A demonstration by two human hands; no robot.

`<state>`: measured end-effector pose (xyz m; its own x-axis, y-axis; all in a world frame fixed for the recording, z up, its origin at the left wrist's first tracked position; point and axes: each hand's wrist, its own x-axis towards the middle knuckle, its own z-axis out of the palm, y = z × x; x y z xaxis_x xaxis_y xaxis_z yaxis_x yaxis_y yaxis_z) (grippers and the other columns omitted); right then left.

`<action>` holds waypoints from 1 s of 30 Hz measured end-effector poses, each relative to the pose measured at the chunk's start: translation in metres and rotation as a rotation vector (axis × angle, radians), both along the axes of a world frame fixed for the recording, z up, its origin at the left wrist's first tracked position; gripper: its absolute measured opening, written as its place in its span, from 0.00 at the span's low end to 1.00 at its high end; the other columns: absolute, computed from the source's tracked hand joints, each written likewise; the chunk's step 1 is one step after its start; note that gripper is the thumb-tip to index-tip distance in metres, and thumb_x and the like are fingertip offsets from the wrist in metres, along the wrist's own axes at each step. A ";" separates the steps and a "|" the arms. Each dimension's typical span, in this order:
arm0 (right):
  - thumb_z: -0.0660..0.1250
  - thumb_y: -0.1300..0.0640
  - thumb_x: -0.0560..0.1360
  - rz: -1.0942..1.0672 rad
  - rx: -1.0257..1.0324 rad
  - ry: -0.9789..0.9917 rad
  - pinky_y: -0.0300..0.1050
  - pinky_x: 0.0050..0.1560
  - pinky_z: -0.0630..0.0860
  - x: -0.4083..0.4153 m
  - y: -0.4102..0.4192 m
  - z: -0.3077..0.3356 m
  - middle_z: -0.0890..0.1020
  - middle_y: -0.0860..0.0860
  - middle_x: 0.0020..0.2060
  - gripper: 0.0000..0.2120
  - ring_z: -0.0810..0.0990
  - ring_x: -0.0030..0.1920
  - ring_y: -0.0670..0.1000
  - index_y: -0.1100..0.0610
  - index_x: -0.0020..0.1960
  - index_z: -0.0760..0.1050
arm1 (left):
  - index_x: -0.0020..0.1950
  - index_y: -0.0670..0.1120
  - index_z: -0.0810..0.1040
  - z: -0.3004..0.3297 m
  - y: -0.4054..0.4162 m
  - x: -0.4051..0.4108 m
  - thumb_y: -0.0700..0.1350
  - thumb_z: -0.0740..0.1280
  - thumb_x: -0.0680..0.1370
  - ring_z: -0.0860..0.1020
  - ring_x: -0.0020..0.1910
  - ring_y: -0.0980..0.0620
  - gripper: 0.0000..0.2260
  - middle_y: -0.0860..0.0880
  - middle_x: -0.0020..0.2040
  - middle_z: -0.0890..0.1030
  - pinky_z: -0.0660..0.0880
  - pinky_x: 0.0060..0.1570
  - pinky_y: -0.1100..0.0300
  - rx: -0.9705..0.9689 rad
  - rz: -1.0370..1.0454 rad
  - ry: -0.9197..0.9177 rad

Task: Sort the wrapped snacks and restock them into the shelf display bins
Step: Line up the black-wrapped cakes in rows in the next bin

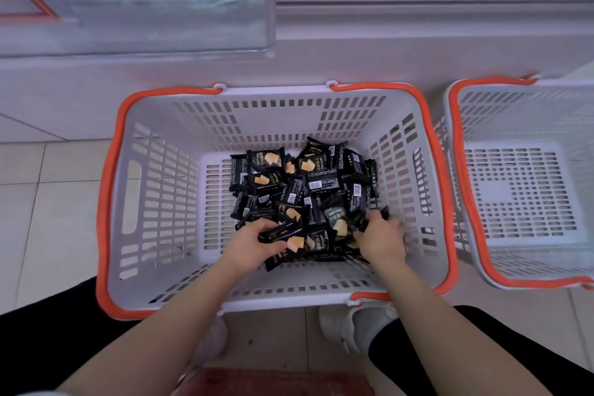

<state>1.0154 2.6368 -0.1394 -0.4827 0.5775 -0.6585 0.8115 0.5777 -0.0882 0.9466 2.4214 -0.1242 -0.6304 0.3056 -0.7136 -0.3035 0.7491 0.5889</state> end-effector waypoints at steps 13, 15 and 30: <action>0.70 0.50 0.72 0.116 -0.208 0.347 0.45 0.50 0.74 -0.002 -0.007 0.011 0.70 0.55 0.58 0.26 0.75 0.51 0.53 0.59 0.64 0.67 | 0.67 0.44 0.71 -0.005 -0.005 -0.003 0.53 0.70 0.73 0.73 0.63 0.48 0.26 0.50 0.63 0.75 0.69 0.64 0.53 -0.013 -0.024 -0.038; 0.71 0.46 0.70 0.225 -0.307 0.420 0.40 0.44 0.70 -0.003 -0.015 0.022 0.70 0.51 0.53 0.25 0.73 0.48 0.49 0.57 0.61 0.70 | 0.66 0.48 0.72 -0.001 -0.002 -0.003 0.54 0.68 0.74 0.74 0.61 0.50 0.23 0.50 0.63 0.76 0.69 0.64 0.52 0.048 -0.012 -0.072; 0.65 0.42 0.73 0.094 -0.705 0.366 0.39 0.38 0.71 -0.004 -0.058 0.038 0.78 0.46 0.39 0.26 0.75 0.38 0.43 0.52 0.66 0.64 | 0.55 0.48 0.77 0.022 0.017 0.006 0.66 0.58 0.71 0.80 0.49 0.47 0.25 0.46 0.49 0.82 0.77 0.45 0.57 0.340 0.460 -0.376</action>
